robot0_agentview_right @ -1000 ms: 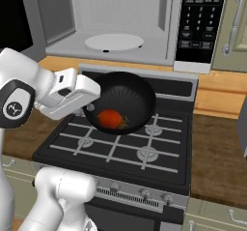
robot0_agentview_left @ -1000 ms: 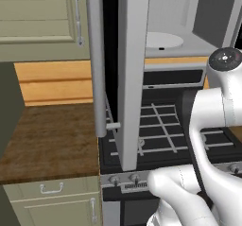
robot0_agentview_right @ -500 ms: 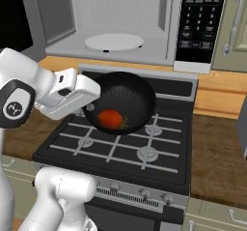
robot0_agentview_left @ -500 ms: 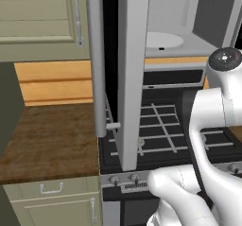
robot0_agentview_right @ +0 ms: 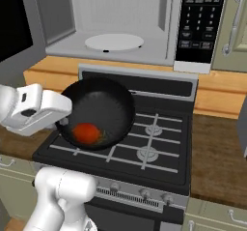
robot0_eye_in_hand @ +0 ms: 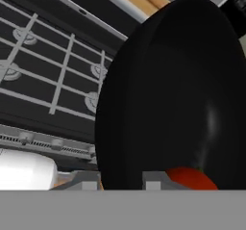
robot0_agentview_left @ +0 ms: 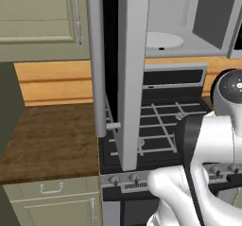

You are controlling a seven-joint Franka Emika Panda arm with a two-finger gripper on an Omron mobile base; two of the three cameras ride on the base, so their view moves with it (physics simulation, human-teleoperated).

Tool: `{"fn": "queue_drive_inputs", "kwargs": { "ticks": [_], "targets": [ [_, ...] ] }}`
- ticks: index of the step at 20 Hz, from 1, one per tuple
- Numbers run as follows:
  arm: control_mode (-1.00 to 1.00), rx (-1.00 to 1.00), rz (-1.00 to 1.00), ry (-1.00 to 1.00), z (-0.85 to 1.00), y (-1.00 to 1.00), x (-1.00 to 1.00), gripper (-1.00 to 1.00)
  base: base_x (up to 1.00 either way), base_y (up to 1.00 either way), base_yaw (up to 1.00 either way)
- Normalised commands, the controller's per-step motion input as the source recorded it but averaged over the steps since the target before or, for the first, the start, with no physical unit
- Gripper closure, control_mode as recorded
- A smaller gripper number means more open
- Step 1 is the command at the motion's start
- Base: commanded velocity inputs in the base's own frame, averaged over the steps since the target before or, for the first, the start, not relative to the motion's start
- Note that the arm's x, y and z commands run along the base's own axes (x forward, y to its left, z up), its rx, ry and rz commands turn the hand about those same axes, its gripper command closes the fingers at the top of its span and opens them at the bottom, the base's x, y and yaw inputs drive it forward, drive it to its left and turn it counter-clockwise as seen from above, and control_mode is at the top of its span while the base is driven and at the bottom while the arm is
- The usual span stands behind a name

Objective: Pick the tomato from the sink and place it in the bowl. Then pick the bowl and place it in the microwave. Then close the microwave door and press the start button.

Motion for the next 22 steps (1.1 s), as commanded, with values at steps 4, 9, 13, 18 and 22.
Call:
{"fn": "queue_drive_inputs", "kwargs": {
  "ticks": [4, 9, 13, 18, 22],
  "targets": [
    [-1.0, 0.13, 0.28, 0.0, 0.37, -0.26, 0.0, 1.0, 0.0, 0.0, 0.0],
    [-1.0, -0.01, 0.37, 0.01, 0.54, 0.05, 0.0, 1.0, 0.0, 0.0, 0.0],
    [-1.0, -0.01, 0.33, 0.01, 0.31, 0.15, 0.09, 1.0, 0.0, 0.0, 0.0],
    [-1.0, -0.04, 0.2, 0.0, 0.19, 0.01, 0.17, 1.0, 0.0, 0.0, 0.0],
    [-1.0, -0.09, 0.12, 0.0, 0.34, 0.02, 0.23, 1.0, 0.0, 0.0, 0.0]
  ]
}}
